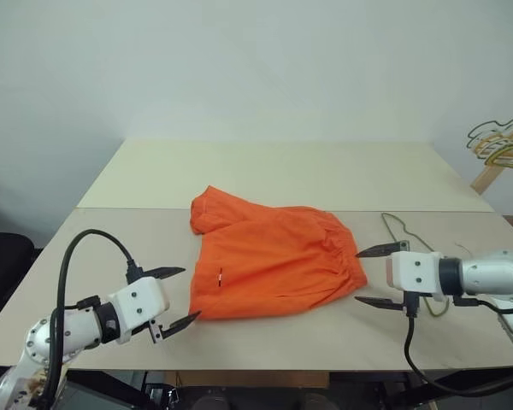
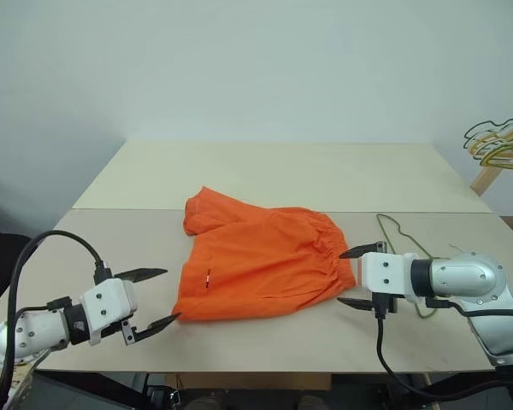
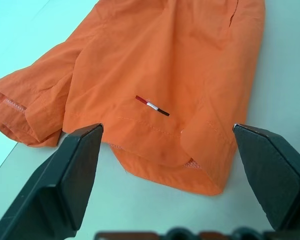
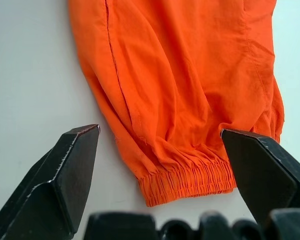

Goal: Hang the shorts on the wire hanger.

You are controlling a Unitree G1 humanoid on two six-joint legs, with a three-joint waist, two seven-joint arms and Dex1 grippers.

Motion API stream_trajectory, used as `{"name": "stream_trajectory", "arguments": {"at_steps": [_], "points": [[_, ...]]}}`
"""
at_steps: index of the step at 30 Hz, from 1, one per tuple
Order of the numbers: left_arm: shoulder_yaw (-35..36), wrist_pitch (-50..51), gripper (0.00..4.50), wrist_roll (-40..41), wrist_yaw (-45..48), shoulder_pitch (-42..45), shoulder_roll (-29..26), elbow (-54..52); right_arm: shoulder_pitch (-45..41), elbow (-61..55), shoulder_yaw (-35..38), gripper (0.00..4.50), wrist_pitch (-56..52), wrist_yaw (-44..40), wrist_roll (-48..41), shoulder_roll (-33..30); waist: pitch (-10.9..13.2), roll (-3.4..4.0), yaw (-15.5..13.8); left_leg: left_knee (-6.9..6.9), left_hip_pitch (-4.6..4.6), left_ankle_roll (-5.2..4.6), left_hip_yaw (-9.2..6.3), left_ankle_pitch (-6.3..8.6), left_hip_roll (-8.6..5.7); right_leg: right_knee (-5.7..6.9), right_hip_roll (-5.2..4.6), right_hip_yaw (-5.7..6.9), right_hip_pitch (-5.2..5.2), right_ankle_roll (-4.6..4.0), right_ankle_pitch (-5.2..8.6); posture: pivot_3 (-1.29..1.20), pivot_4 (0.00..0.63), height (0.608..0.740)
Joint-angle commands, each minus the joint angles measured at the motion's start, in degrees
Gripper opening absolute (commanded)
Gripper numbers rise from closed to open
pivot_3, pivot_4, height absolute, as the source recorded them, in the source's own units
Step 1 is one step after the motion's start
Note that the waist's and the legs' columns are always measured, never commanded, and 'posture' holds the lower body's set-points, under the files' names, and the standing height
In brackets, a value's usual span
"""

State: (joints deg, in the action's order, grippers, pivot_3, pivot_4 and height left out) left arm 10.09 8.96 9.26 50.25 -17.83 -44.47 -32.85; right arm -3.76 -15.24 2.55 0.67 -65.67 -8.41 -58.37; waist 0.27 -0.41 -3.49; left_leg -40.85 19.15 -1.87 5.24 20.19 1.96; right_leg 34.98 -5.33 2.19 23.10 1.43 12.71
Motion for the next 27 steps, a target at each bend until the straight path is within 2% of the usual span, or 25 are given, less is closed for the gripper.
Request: {"name": "stream_trajectory", "arguments": {"at_steps": [1, 21, 24, 27], "points": [[0.1, -0.1, 4.50, 1.0, 0.6, 0.7, -0.7, -0.4, -0.5, -0.7, 0.9, 4.45, 0.9, 0.1, 0.0, -0.4, 0.0, 0.00, 0.0, 0.00, 0.00, 0.00, 0.00, 0.00, 0.00, 0.00, 0.00, 0.00, 0.00, 0.00, 0.00, 0.09, 0.000, 0.740], [-1.2, -0.7, 4.50, 0.5, 0.9, 2.3, -0.9, 0.5, -3.1, 1.4, 1.2, 4.45, 4.2, 1.2, 2.2, -0.4, 0.0, 0.01, 0.5, 0.00, 0.00, 0.02, 0.02, -0.01, 0.00, 0.00, 0.00, 0.00, -0.01, 0.00, 0.00, 0.04, 0.000, 0.740], [-1.8, -1.0, 4.50, 0.4, 2.1, 2.6, -1.8, 1.2, -5.1, 5.1, -0.5, 4.45, 7.4, 1.9, 7.3, -1.8, 0.0, 0.02, 1.2, -0.01, -0.01, 0.03, 0.03, -0.02, 0.00, 0.00, 0.00, 0.00, -0.01, 0.00, 0.00, 0.03, 0.000, 0.740], [-2.1, -1.4, 4.50, 0.4, 3.5, 2.8, -2.7, 2.2, -7.9, 11.2, -5.0, 4.45, 15.3, 3.2, 13.9, -1.5, 0.0, 0.02, 1.8, 0.00, -0.03, 0.05, 0.06, -0.03, 0.00, 0.01, 0.00, 0.00, -0.01, -0.02, 0.01, 0.03, 0.000, 0.740]]}}
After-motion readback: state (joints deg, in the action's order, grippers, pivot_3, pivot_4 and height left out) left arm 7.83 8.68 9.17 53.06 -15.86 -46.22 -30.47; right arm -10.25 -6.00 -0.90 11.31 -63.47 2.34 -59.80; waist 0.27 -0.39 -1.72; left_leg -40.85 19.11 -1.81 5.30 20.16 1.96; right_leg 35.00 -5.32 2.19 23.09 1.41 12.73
